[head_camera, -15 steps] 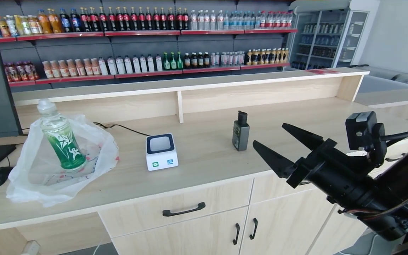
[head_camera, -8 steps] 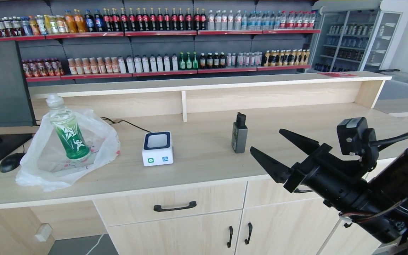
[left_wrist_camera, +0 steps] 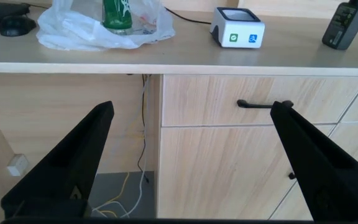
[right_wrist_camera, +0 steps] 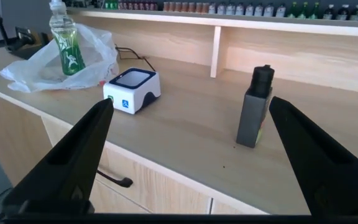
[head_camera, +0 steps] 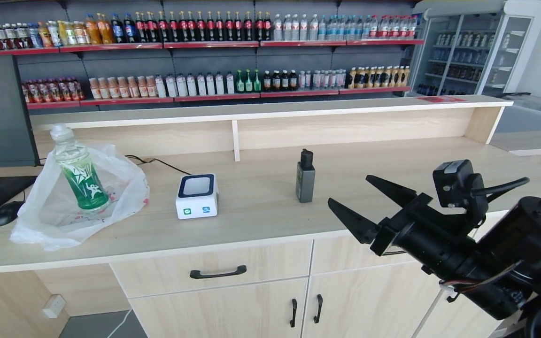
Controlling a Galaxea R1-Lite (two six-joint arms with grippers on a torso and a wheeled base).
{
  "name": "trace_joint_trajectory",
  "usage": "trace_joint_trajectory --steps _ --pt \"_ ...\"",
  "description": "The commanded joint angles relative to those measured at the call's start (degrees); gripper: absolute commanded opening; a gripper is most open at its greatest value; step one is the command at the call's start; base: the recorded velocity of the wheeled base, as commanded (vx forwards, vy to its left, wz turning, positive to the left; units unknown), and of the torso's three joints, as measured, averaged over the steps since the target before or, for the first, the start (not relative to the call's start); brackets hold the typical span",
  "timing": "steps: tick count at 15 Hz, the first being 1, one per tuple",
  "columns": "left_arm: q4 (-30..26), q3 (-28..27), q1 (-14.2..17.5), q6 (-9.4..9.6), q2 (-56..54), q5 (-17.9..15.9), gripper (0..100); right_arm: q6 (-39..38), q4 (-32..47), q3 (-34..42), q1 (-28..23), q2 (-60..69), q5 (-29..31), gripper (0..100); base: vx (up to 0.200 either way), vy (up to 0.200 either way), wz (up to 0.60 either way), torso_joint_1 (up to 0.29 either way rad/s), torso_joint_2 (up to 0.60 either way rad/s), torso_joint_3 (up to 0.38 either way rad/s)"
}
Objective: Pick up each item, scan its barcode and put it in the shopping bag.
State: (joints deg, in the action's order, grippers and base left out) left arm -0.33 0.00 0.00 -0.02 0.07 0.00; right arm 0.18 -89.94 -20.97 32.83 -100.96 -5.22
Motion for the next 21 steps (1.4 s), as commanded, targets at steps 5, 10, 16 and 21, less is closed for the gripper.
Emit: trace_joint_trajectory --steps 5,10,16,21 --pt "-0.02 0.0 0.09 -0.15 0.01 0.09 100 3.16 -0.06 2.6 -4.79 -5.47 0.21 100 0.2 0.0 0.0 -0.006 0.0 0.004" --pt "-0.02 0.0 0.0 -0.15 0.01 0.09 100 4.21 -0.06 1.72 -7.25 -6.7 4.78 100 0.08 0.0 0.0 0.003 0.0 0.002" --pt "-0.02 0.0 0.09 -0.24 0.01 0.09 100 3.77 -0.06 -9.35 -7.25 -13.82 10.49 100 0.0 0.0 0.0 0.0 0.0 0.0" --pt "-0.02 0.0 0.0 -0.15 0.01 0.09 100 1.66 -0.06 -12.61 -2.07 -18.66 15.41 100 0.0 0.0 0.0 0.0 0.0 0.0"
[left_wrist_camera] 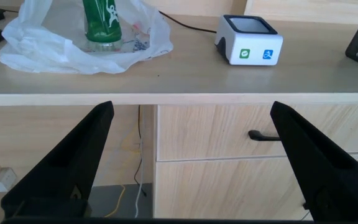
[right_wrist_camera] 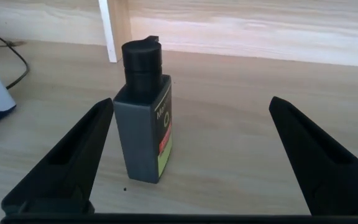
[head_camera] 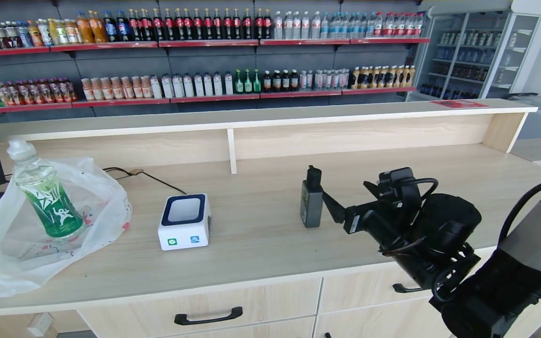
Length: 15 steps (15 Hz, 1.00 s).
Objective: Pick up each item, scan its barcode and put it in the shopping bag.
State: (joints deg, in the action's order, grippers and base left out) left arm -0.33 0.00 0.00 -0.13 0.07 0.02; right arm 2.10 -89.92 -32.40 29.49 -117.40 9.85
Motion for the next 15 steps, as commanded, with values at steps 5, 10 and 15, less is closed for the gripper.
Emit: trace_joint_trajectory --steps 5,10,15 --pt "-0.02 0.0 0.0 -0.04 0.01 0.06 100 -1.04 -0.08 -5.21 4.09 -5.3 1.84 100 0.0 0.0 0.0 0.0 0.0 0.0" --pt "0.42 0.0 0.0 0.13 0.01 0.06 100 -3.15 -0.08 -9.26 4.26 -9.34 3.86 100 0.0 0.0 0.0 0.0 0.0 0.0" --pt "0.33 0.0 0.0 0.05 0.01 -0.02 100 -3.24 -0.08 -12.95 4.79 -13.74 4.39 100 0.0 0.0 0.0 0.0 0.0 0.0"
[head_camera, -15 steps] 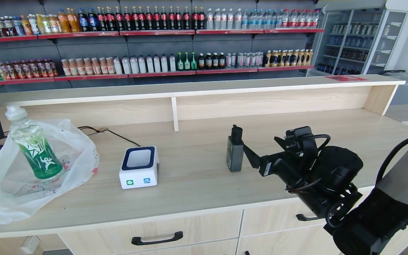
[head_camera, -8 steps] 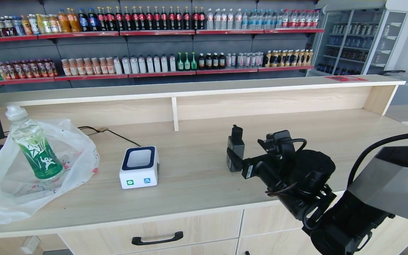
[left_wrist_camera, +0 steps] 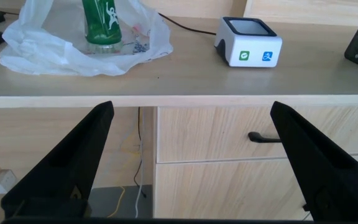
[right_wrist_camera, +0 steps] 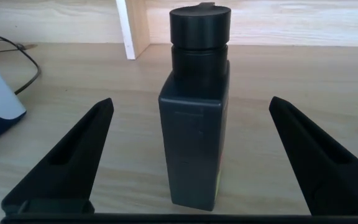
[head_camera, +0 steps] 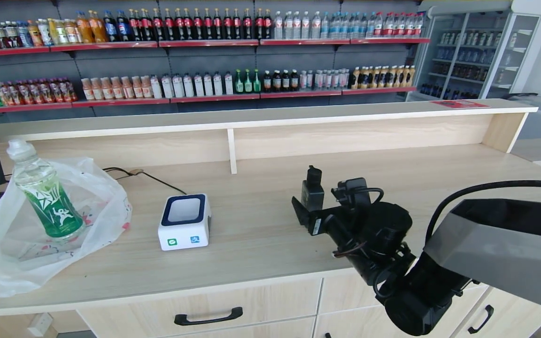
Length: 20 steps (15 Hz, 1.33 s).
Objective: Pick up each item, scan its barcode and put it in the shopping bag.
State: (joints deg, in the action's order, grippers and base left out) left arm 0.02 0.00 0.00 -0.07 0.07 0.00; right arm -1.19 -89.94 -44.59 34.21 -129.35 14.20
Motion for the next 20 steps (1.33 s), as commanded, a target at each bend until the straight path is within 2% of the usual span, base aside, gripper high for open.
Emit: trace_joint_trajectory --steps 1,20 --pt "-0.02 0.0 0.0 0.16 -0.07 0.0 100 0.05 -0.06 -1.37 0.07 -1.95 0.04 100 0.0 0.0 0.0 0.0 0.0 0.0" --pt "0.06 0.0 0.0 -0.01 0.01 0.0 100 -1.35 -0.06 -10.25 -2.3 -8.37 0.04 100 0.0 0.0 0.0 0.0 0.0 0.0"
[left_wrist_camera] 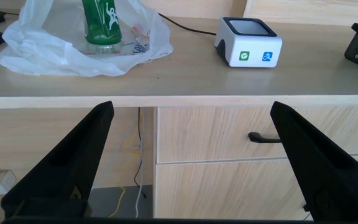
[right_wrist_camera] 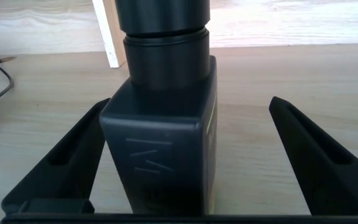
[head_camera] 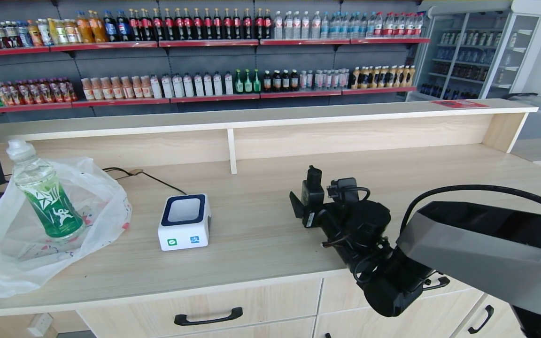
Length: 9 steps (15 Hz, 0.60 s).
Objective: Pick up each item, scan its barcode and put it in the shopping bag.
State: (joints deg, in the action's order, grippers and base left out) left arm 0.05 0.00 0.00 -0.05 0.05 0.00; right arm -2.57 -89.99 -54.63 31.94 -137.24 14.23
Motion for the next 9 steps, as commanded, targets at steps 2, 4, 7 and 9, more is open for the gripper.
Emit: trace_joint_trajectory --steps 2,4,7,9 --pt "0.04 0.0 0.0 -0.04 0.04 0.0 100 0.02 -0.01 -0.48 -0.04 -0.57 0.01 100 0.0 0.0 0.0 0.0 0.0 0.0" --pt "0.04 0.0 0.09 -0.13 0.04 0.0 100 0.2 -0.01 -0.57 -0.04 -0.83 0.01 100 0.0 0.0 0.0 0.0 0.0 0.0" --pt "0.04 0.0 0.0 -0.13 0.04 0.0 100 0.29 -0.01 -0.48 -0.04 -0.83 0.01 100 0.0 0.0 0.0 0.0 0.0 0.0" --pt "0.04 0.0 0.0 -0.13 0.04 0.0 100 0.29 -0.01 -0.57 0.05 -0.83 0.01 0 0.0 0.0 0.0 0.0 0.0 0.0"
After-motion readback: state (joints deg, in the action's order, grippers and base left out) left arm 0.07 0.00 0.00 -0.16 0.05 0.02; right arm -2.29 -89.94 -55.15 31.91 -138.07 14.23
